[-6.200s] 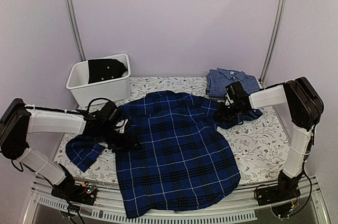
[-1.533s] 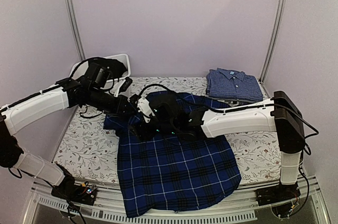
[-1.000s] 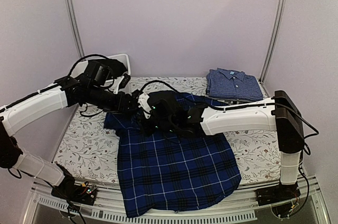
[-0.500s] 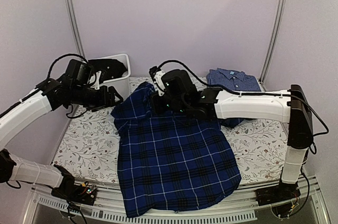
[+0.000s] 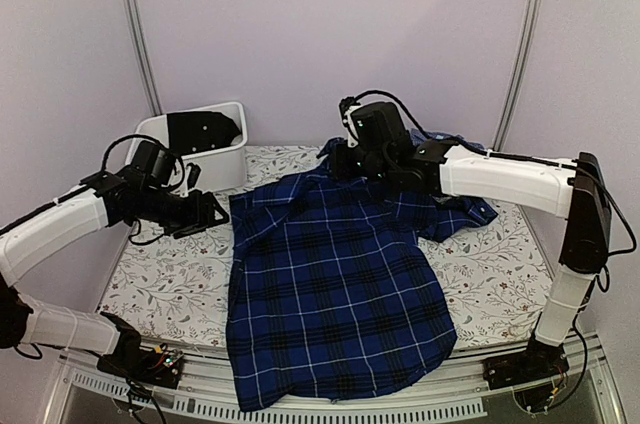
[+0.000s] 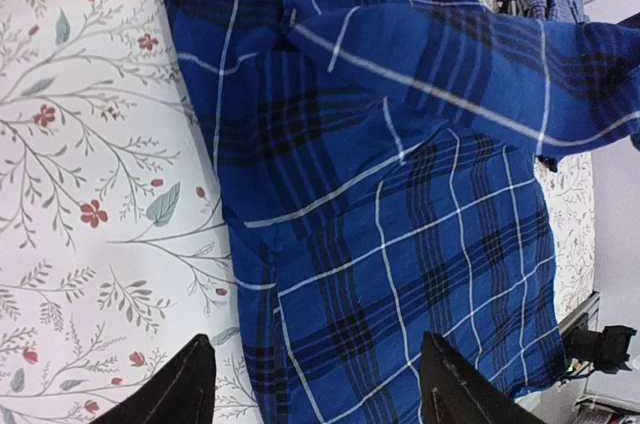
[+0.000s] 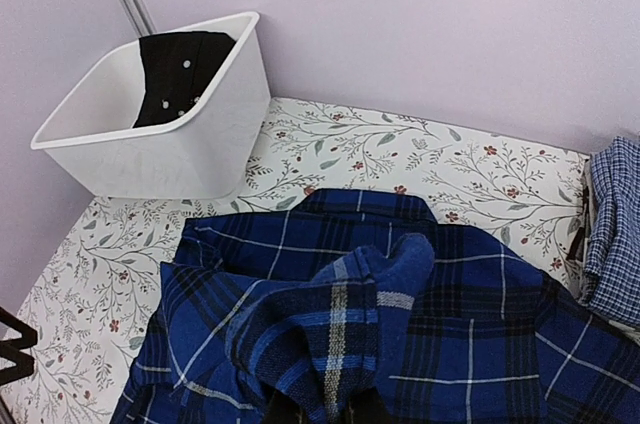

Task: Fold and stack the long sleeve shirts
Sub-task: Pick up the shirt from the corner of the board.

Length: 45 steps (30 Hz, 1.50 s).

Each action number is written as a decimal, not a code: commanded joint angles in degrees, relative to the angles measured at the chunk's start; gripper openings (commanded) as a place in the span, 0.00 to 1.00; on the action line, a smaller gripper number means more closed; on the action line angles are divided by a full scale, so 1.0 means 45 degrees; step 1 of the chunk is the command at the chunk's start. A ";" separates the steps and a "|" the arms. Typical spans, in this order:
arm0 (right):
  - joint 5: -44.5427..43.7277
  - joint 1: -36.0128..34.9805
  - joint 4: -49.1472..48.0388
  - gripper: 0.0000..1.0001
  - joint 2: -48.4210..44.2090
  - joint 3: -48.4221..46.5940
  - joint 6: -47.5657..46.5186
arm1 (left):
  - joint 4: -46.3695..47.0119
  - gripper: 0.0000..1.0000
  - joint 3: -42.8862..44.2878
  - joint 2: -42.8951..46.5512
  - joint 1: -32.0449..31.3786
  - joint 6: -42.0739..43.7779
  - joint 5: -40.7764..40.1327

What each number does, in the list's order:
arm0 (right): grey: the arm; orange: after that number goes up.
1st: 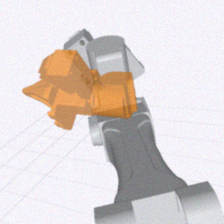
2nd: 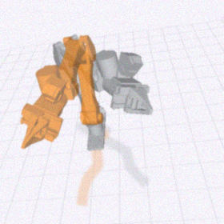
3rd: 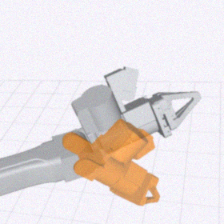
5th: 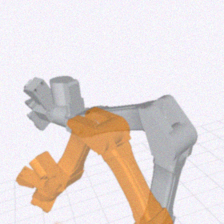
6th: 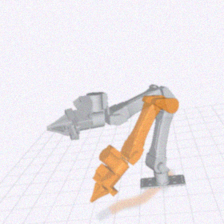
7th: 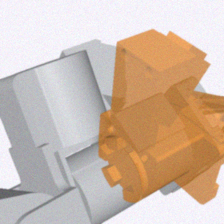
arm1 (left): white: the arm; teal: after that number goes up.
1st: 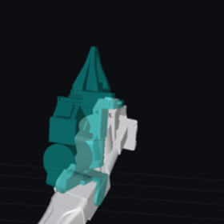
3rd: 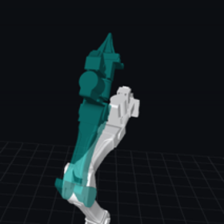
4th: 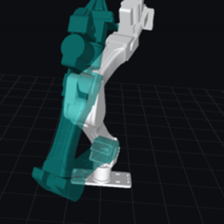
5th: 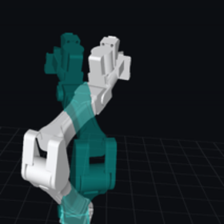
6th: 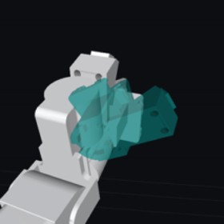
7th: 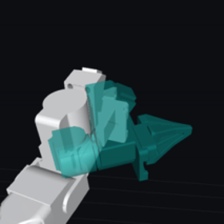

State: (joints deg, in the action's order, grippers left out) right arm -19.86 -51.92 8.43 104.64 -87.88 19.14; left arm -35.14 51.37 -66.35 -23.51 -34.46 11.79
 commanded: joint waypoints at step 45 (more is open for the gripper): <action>0.1112 0.1398 0.0291 0.00 -0.0764 0.0014 -0.0283 | 0.2209 0.15 -0.5319 -0.0386 -1.4446 -1.2276 -0.1289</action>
State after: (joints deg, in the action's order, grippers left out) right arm -14.94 -45.98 11.25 103.37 -86.91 18.39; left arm -27.03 27.53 -67.77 -87.64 -88.71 8.32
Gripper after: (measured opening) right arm 0.061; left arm 0.220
